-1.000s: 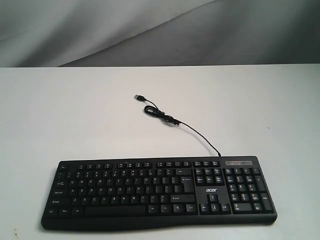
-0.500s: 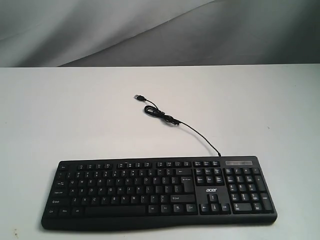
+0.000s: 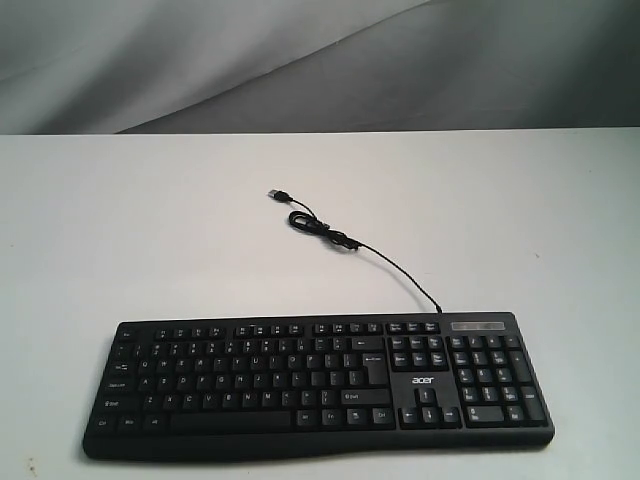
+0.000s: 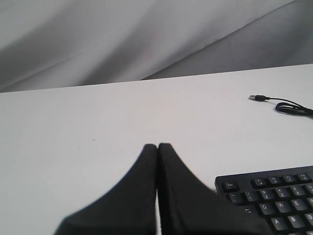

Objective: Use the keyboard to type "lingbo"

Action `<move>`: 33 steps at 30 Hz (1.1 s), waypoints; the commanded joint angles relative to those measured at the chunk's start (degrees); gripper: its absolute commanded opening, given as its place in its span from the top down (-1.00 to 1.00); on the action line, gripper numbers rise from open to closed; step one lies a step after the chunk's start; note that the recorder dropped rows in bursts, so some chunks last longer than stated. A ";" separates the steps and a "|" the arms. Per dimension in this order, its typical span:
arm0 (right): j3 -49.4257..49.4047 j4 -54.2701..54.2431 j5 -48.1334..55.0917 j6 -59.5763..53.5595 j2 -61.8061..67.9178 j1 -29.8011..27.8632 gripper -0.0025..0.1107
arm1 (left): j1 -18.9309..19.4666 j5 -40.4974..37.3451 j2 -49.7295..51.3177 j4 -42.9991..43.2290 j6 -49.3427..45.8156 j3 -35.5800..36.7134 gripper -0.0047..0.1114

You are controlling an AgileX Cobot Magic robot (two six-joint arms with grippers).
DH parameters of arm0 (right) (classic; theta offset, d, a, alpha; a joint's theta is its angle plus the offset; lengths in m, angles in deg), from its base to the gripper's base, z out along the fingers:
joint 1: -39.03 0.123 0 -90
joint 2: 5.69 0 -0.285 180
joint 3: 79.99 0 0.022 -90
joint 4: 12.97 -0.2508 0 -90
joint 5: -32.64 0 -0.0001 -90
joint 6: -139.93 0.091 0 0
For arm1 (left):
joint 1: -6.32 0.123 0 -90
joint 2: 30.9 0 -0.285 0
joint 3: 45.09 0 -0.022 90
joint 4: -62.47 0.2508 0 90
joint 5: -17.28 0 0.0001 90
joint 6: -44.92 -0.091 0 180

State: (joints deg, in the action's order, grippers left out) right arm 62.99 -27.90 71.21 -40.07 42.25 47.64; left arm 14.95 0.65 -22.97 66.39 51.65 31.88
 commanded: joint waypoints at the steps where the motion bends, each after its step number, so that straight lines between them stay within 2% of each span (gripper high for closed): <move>1: 0.30 -0.78 4.10 0.00 6.36 1.17 0.96 | 0.11 0.26 -0.15 -0.46 0.23 0.25 0.91; 9: 0.30 -5.89 -2.40 -2.72 11.99 1.17 0.96 | 0.11 0.26 -0.15 -0.46 0.23 0.25 0.91; 13: 0.30 -20.35 -3.11 -17.43 15.94 3.07 0.96 | 0.11 0.26 -0.15 -0.46 0.23 0.25 0.91; 17: 0.30 -31.27 -6.32 -25.05 20.98 6.79 0.96 | 0.11 0.26 -0.15 -0.46 0.23 0.25 0.91; 21: 0.30 -32.36 -7.48 -27.07 25.64 9.28 0.96 | 0.11 0.26 -0.15 -0.46 0.23 0.25 0.91; 26: 0.30 -32.36 -13.72 -27.07 28.14 9.34 0.96 | 0.11 0.26 -0.15 -0.46 0.23 0.25 0.91; 33: 0.30 -34.54 -15.94 -26.95 28.14 9.34 0.96 | 0.11 0.26 -0.15 -0.46 0.23 0.25 0.91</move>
State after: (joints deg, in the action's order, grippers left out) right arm 62.99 -61.27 56.65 -66.50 70.35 56.70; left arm 14.95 0.65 -22.97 66.39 51.65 31.88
